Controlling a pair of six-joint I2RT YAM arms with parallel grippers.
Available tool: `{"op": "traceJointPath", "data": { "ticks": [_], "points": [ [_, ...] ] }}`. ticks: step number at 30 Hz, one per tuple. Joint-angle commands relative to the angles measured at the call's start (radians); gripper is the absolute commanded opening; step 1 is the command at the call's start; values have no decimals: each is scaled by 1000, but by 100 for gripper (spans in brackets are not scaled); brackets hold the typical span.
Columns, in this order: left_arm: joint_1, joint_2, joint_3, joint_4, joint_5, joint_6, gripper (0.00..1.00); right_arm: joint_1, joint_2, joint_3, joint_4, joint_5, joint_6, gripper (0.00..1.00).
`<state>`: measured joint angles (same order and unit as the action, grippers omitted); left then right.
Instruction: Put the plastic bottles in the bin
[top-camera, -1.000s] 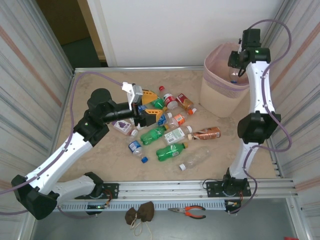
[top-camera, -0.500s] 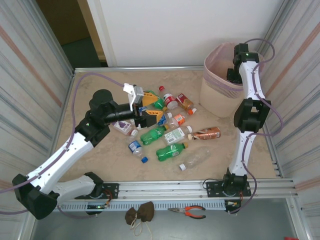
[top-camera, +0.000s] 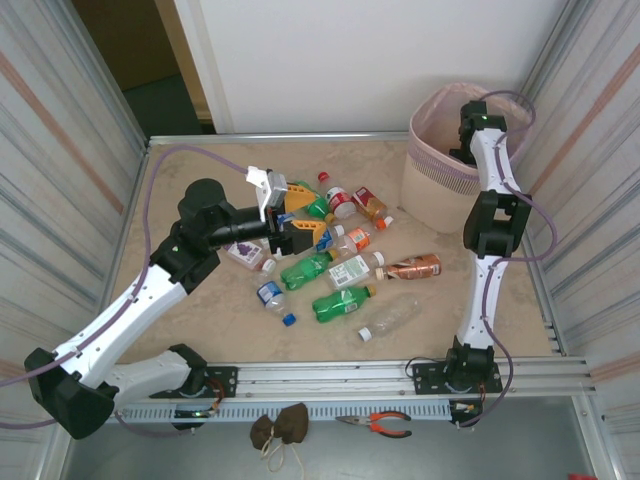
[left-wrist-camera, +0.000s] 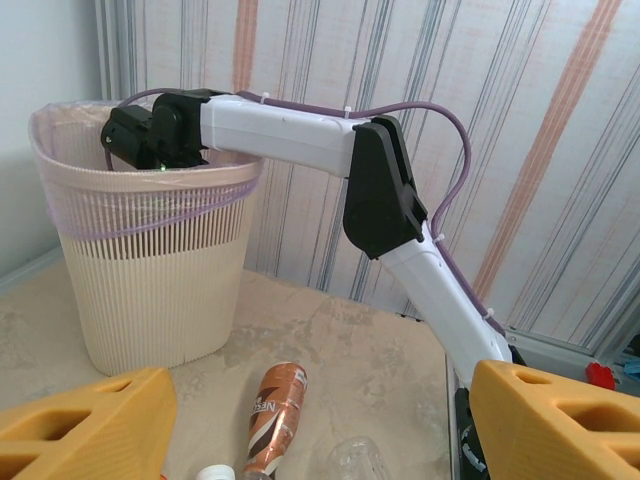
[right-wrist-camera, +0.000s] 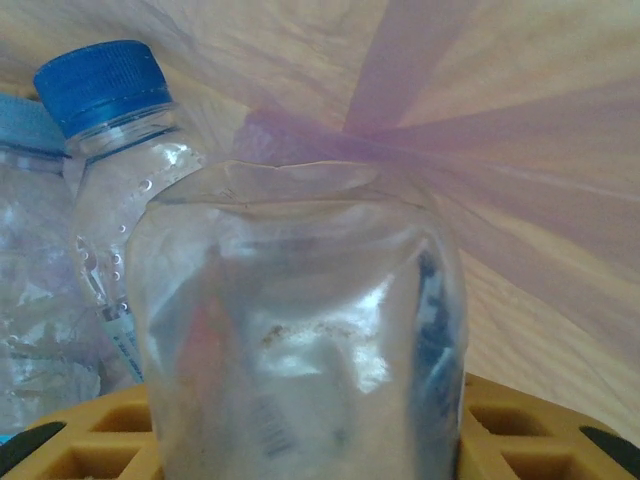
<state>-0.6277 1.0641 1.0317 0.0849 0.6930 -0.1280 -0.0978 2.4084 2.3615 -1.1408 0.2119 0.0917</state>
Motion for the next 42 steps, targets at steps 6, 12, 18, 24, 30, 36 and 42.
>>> {"op": "traceJointPath", "data": {
  "ticks": [6, 12, 18, 24, 30, 36, 42],
  "points": [
    [7, -18, -1, 6, -15, -1, 77, 35, 111, 34, 148, -74, -50, 50],
    [7, -24, 1, -7, -26, 0, 77, 69, 147, 94, 191, -94, -56, 52],
    [9, -27, 2, -14, -35, 0, 78, 70, 152, 140, 240, -134, -60, 53],
    [9, -23, 1, -4, -35, -7, 77, 61, 131, 140, 297, -214, -58, 54],
    [8, -24, 1, -5, -38, -8, 77, 67, 114, 146, 356, -246, -58, 59],
    [17, -23, -5, -8, -50, -4, 77, 67, 97, 180, 331, -222, -46, 70],
    [24, -33, -9, -14, -60, -5, 77, 73, 26, 179, 263, -212, -44, 78]
  ]
}}
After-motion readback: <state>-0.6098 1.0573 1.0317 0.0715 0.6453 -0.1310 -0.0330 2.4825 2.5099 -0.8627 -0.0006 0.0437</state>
